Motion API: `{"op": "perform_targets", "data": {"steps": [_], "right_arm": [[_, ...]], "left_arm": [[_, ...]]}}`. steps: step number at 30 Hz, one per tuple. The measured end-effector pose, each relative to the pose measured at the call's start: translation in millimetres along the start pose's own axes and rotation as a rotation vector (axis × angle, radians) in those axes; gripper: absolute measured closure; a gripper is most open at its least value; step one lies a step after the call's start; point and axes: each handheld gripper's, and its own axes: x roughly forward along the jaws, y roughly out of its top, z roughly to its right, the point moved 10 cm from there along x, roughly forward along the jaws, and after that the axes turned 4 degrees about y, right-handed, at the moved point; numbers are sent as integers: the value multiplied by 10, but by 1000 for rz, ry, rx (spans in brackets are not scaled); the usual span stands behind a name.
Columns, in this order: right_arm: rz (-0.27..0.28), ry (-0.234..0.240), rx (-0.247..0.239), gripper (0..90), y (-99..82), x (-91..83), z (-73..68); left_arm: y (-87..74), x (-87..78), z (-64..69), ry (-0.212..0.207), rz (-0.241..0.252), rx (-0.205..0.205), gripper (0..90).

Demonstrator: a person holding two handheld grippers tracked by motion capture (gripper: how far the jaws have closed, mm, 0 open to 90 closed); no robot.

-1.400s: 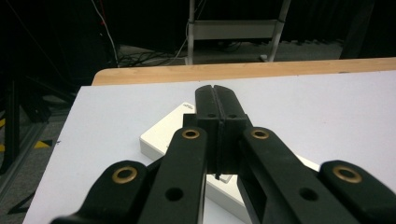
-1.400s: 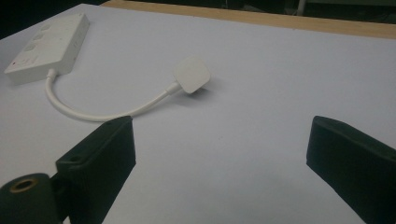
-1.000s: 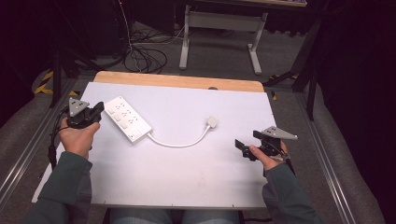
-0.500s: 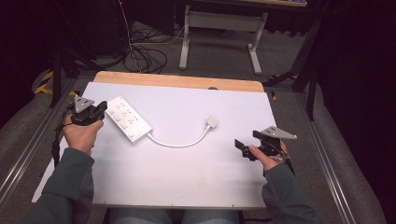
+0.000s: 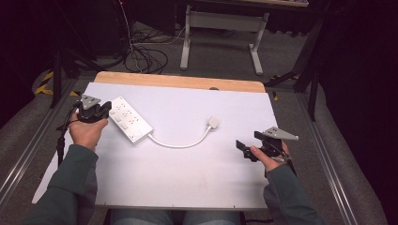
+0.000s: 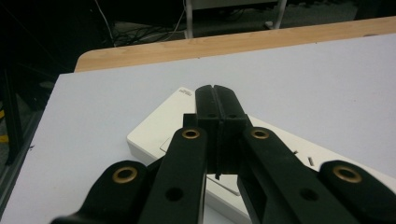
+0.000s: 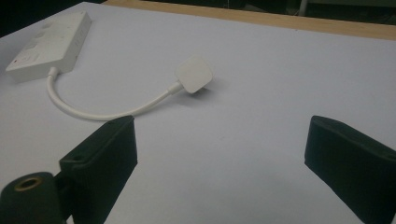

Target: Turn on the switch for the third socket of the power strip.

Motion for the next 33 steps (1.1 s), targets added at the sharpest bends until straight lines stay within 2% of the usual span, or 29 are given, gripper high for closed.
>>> {"op": "perform_targets", "data": {"steps": [5,15,19,21,24,26,27,33], "right_arm": [[0,-1,0,98,-1,-6,3],[0,2,-2,99,-1,2,-10],[0,3,-3,98,1,0,-17],[0,1,-4,98,0,-1,-8],[-1,1,-3,98,-1,0,-7],[-1,2,-4,98,-1,-1,-8],[-1,1,-4,99,-1,-1,-9],[-1,0,-8,98,-1,-7,-7]], "left_arm": [[-40,74,19,-2,-34,7,900],[-90,137,-2,-2,-64,6,900],[-128,200,-36,18,-100,24,900],[-130,234,-42,19,-106,19,900],[-145,268,-50,26,-120,33,900],[-171,295,-61,28,-137,37,900],[-211,314,-87,41,-163,43,900],[-247,354,-104,42,-186,41,900]]}}
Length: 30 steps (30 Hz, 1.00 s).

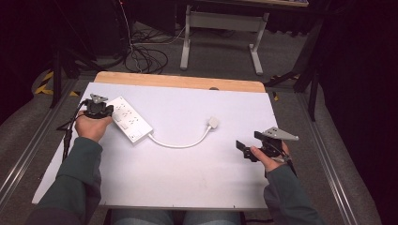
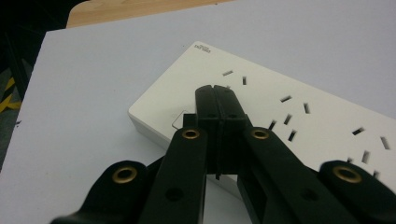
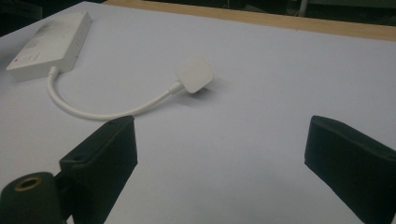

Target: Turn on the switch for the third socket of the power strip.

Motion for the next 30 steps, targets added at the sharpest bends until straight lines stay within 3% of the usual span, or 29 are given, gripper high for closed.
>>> {"op": "perform_targets", "data": {"steps": [3,12,27,30], "right_arm": [[1,0,2,99,1,4,-5],[-1,2,1,98,-3,0,-1],[1,0,3,99,0,1,-5],[0,-1,0,99,0,-2,-1]], "left_arm": [[-11,43,15,2,-17,19,900],[-50,92,-19,8,-47,11,900],[-67,91,-15,1,-55,12,900],[-90,89,7,7,-67,31,900]]}}
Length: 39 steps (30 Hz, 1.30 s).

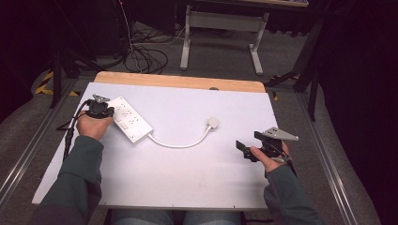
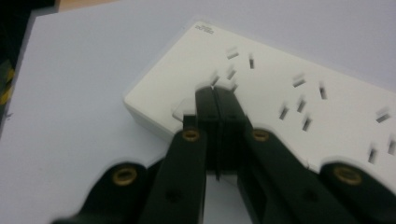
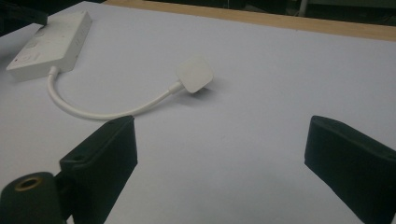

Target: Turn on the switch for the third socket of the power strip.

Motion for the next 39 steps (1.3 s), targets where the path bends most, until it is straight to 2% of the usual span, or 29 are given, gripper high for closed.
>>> {"op": "perform_targets", "data": {"steps": [8,11,13,15,20,22,23,24,27,29,39], "right_arm": [[0,-1,2,99,-2,1,1],[-1,-1,2,99,-1,3,3],[-2,-1,3,99,-3,8,3],[-4,-2,3,99,-7,10,3],[-4,-6,4,99,-3,10,3],[-4,-5,2,99,-1,19,0],[-7,-4,-4,99,-3,21,2],[-7,-4,-4,99,0,23,1],[-8,-2,-3,99,11,36,-3],[-9,-2,-2,99,20,51,-11],[-11,1,-5,99,34,81,-9]], "left_arm": [[2,2,-4,1,8,-10,900],[32,-19,0,-10,33,-31,900],[120,-94,-24,-7,84,-49,900],[128,-116,-19,-11,91,-57,900],[167,-300,17,-38,136,-71,900],[185,-398,53,-56,159,-81,900],[205,-499,77,-70,184,-90,900],[205,-499,77,-70,184,-90,900],[190,-656,127,-90,213,-102,900],[168,-722,143,-98,221,-95,900],[129,-1019,120,-125,280,-132,900]]}}
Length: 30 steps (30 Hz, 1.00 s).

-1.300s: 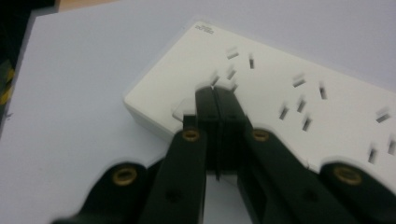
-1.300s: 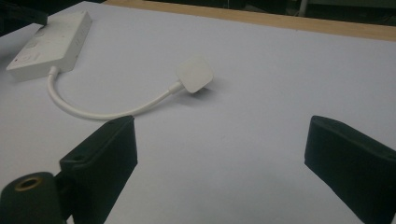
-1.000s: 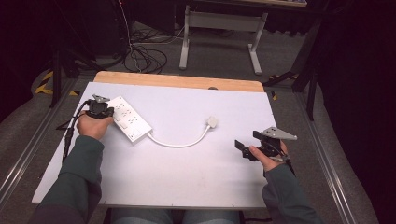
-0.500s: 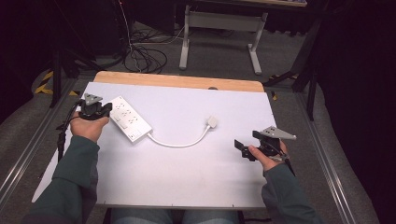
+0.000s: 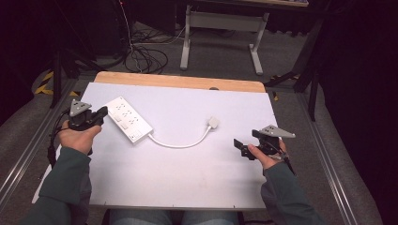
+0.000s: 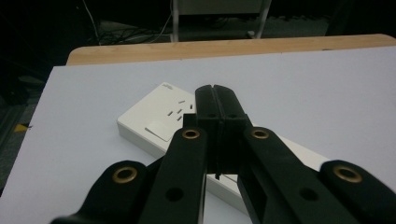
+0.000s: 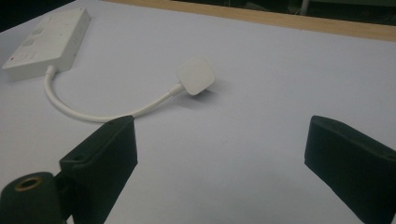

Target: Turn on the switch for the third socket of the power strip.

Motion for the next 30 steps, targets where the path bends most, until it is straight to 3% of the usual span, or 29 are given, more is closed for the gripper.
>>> {"op": "perform_targets", "data": {"steps": [8,30], "right_arm": [[0,-4,0,99,-2,-12,2],[-1,-7,1,99,-4,-22,1]], "left_arm": [[42,-234,104,-23,48,5,900],[-15,-795,177,-44,151,-21,900]]}}
